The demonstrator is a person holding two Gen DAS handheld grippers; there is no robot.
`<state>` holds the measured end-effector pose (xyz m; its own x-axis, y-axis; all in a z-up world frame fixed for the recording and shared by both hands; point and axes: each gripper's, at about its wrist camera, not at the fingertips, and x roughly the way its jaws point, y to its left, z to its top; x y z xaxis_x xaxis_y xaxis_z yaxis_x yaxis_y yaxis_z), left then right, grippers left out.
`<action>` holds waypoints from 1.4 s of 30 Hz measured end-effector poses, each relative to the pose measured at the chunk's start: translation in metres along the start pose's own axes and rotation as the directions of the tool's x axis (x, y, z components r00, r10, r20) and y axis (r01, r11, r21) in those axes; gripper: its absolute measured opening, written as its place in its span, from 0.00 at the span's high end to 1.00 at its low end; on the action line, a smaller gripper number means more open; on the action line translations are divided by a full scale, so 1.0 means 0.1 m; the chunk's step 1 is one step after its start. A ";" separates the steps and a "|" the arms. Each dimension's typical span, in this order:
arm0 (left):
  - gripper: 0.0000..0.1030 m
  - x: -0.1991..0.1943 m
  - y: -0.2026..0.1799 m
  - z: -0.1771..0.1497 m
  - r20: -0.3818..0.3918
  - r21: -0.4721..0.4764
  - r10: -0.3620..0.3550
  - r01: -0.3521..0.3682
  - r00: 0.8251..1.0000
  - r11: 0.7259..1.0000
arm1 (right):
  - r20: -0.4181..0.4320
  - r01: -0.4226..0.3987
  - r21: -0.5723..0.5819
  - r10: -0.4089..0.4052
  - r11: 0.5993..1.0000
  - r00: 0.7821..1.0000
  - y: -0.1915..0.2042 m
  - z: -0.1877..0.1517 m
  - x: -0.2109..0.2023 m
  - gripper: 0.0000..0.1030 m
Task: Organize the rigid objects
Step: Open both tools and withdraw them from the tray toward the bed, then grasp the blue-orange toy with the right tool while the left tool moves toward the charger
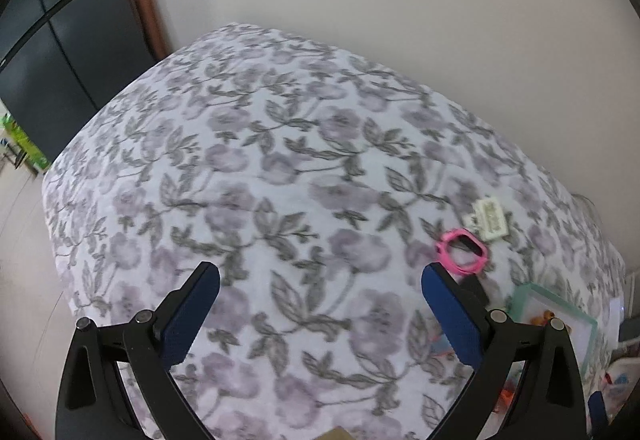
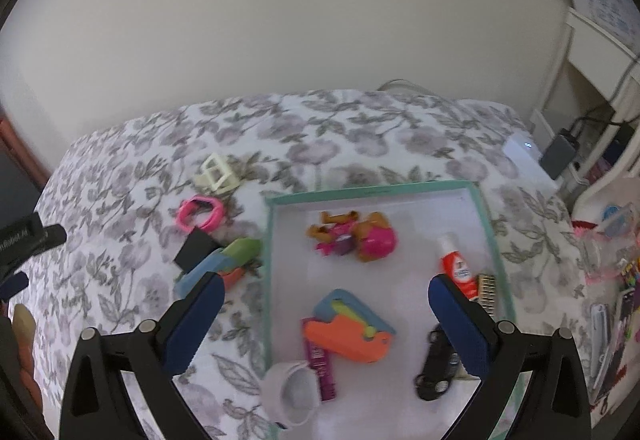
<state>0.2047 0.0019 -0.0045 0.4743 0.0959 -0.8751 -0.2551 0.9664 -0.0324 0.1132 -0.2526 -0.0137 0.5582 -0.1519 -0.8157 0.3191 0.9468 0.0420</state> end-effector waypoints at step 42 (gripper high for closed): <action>0.02 0.84 -0.06 -0.08 -0.221 0.002 -0.123 0.126 0.967 0.992 | -0.101 -0.172 -0.069 0.164 0.983 0.981 0.81 -0.21 0.82 0.11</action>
<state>0.2388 0.0021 -0.0818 0.3037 -0.0788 -0.9495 -0.1916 0.9712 -0.1419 0.1686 -0.1828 -0.0889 0.5226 0.0353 -0.8519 0.1646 0.9762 0.1414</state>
